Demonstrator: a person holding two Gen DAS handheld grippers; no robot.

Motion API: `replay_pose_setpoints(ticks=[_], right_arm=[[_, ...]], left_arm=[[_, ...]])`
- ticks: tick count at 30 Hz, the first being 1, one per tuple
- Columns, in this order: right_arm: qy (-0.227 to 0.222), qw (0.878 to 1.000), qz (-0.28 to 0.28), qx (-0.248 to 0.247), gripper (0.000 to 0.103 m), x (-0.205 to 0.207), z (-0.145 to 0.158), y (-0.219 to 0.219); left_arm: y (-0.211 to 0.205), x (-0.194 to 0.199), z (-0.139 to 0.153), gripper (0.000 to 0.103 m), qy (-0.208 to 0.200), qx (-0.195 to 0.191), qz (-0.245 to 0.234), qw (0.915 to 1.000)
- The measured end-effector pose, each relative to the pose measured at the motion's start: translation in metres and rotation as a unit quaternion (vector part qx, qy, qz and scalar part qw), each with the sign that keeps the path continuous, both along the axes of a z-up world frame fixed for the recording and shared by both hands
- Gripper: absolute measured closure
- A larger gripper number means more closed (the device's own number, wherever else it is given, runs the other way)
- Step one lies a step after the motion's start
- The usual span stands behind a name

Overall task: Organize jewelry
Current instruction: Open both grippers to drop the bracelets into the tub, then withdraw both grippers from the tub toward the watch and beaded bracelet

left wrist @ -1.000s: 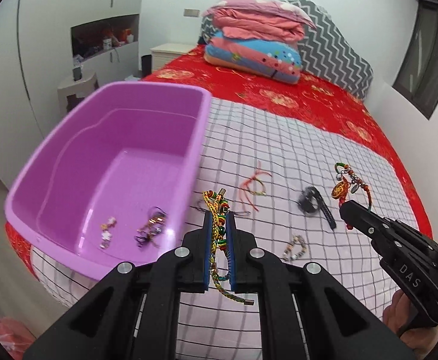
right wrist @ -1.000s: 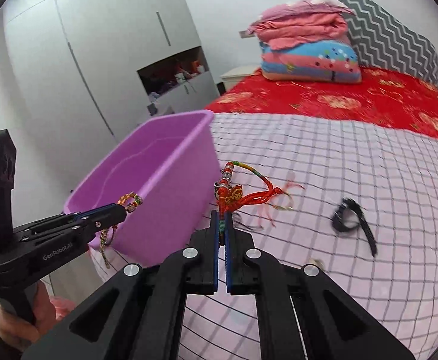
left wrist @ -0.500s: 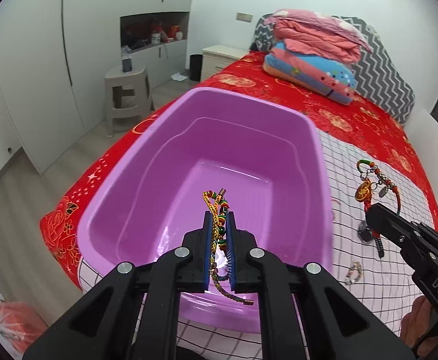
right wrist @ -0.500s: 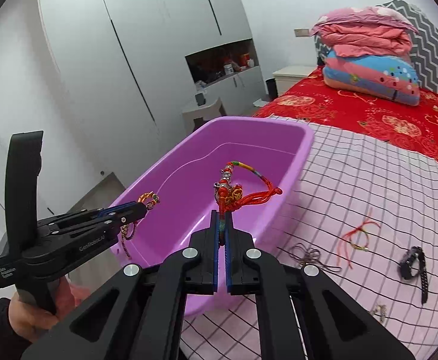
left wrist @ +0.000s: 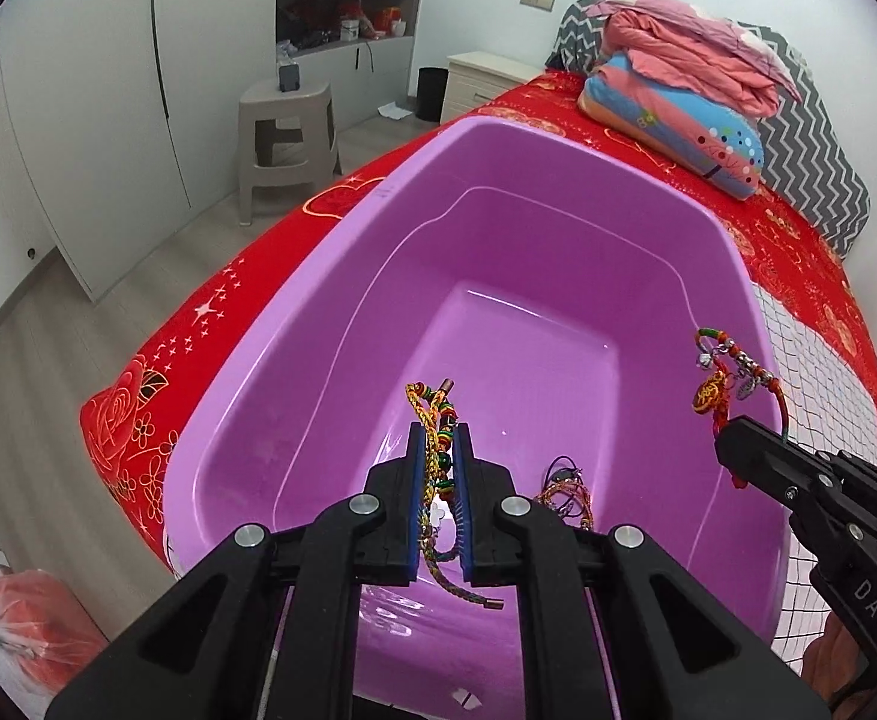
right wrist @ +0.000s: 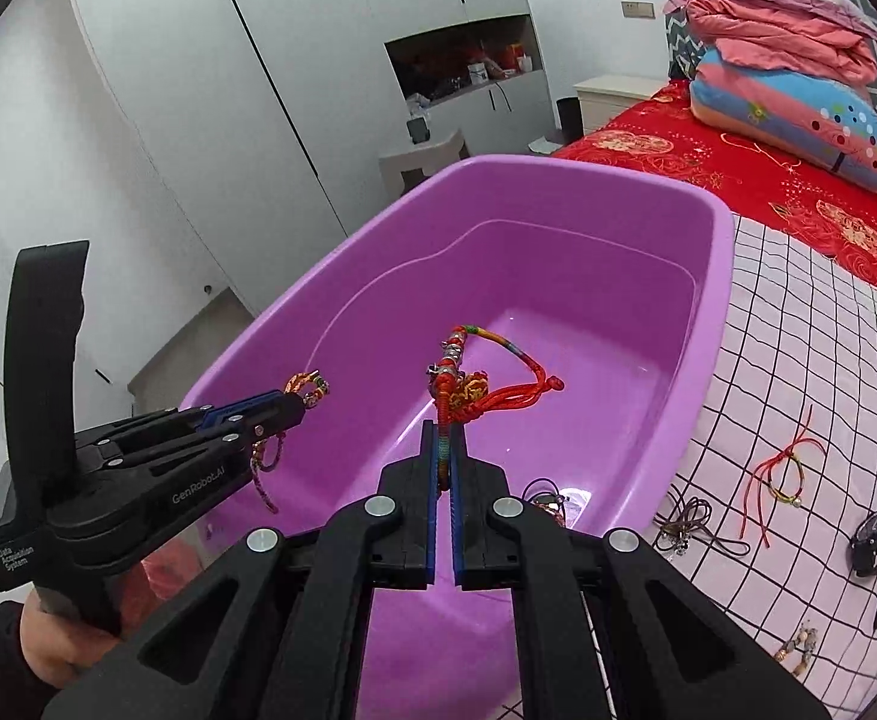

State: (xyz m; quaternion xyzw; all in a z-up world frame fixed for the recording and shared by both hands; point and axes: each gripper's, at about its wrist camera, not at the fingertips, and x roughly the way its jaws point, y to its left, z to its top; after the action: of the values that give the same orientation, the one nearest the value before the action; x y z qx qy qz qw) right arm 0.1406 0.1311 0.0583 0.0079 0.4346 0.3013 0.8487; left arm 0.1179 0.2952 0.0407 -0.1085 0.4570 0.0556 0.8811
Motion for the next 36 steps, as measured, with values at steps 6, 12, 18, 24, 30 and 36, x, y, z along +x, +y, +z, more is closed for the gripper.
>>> replay_pose_setpoints(ticks=[6,12,18,24,30,36], right_arm=[[0.008,1.000,0.001,-0.019,0.099,0.012,-0.010,0.009],[0.002,0.999,-0.009,-0.034,0.064,0.015,-0.010,0.007],[-0.023,0.999,-0.021,-0.035,0.063,0.007,-0.001,-0.003],[-0.027,0.999,-0.025,-0.034,0.063,0.001,0.001,-0.013],[-0.023,0.999,-0.026,-0.025,0.063,-0.005,0.004,-0.019],[-0.024,0.999,-0.029,-0.017,0.063,-0.011,0.008,-0.029]], left_arm=[[0.000,0.007,-0.011,0.093,0.017,0.004,0.002,0.9999],[0.000,0.006,-0.010,0.057,0.018,0.016,0.014,0.9996],[0.005,-0.004,0.004,0.011,-0.006,0.034,0.043,0.9985],[0.007,-0.010,0.003,0.010,0.001,0.034,0.052,0.9981],[0.004,-0.017,0.007,0.010,-0.001,0.030,0.054,0.9981],[-0.001,-0.023,0.014,0.010,-0.004,0.033,0.053,0.9981]])
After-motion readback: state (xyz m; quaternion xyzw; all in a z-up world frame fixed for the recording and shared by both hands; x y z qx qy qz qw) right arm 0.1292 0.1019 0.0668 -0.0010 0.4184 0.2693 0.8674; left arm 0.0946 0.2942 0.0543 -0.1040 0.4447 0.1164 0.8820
